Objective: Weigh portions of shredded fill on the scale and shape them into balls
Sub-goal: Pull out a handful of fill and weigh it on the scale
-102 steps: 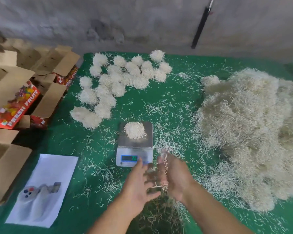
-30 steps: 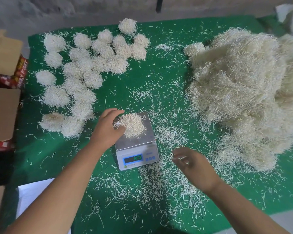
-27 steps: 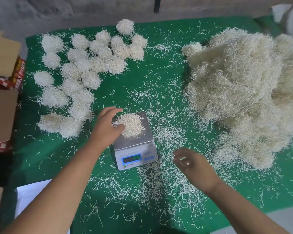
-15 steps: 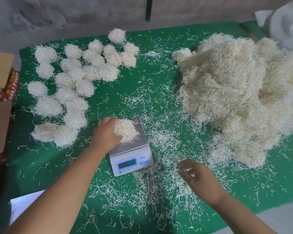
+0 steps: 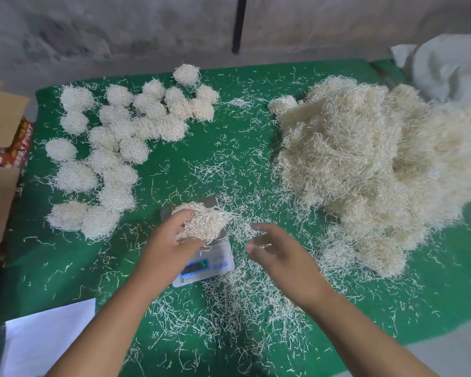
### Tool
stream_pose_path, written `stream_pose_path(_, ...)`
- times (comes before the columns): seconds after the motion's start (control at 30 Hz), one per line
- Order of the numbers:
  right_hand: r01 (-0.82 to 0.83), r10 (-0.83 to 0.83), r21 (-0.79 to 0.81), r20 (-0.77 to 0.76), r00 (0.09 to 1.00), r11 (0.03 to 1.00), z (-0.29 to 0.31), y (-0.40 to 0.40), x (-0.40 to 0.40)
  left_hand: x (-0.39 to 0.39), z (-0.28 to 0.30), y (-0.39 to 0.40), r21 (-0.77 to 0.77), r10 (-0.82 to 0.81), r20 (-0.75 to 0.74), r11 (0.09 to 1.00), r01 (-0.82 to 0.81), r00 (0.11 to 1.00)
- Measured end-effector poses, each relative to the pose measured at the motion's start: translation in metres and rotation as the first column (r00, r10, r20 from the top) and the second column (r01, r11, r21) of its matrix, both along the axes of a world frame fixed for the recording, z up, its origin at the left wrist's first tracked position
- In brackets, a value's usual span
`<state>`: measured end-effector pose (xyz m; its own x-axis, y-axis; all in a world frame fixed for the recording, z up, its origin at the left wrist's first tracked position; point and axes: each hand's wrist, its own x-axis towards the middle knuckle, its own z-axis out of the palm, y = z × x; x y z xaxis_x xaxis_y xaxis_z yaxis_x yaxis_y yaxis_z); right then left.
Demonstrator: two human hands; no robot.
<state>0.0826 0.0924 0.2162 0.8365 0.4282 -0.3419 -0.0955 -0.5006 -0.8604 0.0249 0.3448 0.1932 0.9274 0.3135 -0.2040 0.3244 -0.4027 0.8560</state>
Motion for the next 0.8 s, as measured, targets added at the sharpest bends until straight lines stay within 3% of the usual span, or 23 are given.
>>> stream_pose_path(0.13, -0.030, 0.034, 0.100, -0.035, 0.999, 0.995, 0.019, 0.023, 0.000, -0.025, 0.017, -0.047, -0.210, -0.135, -0.076, 0.971, 0.116, 0.988)
stream_pose_path(0.3, 0.019, -0.026, 0.173, 0.037, 0.999, 0.985, 0.021, 0.004, 0.000, -0.033, 0.024, -0.077, -0.392, -0.171, -0.119, 0.913, 0.112, 0.978)
stream_pose_path(0.47, -0.021, 0.034, 0.220, -0.053, 0.998, 0.975, 0.024, -0.034, 0.011, -0.024, 0.029, -0.113, -0.423, 0.030, -0.064, 0.904, -0.054, 0.998)
stream_pose_path(0.63, -0.037, 0.093, 0.332, -0.153, 0.984, 0.943, 0.023, -0.072, 0.028, -0.019, 0.035, -0.152, -0.448, 0.255, -0.086, 0.854, -0.266, 0.963)
stream_pose_path(0.73, -0.087, 0.146, 0.306, -0.175, 0.974, 0.948, 0.022, -0.098, 0.038, -0.010, 0.040, -0.178, -0.487, 0.331, -0.111, 0.804, -0.342, 0.937)
stream_pose_path(0.8, -0.085, 0.174, 0.322, -0.259, 0.950, 0.943, 0.019, -0.116, 0.044, -0.005, 0.042, -0.194, -0.445, 0.350, -0.117, 0.818, -0.364, 0.929)
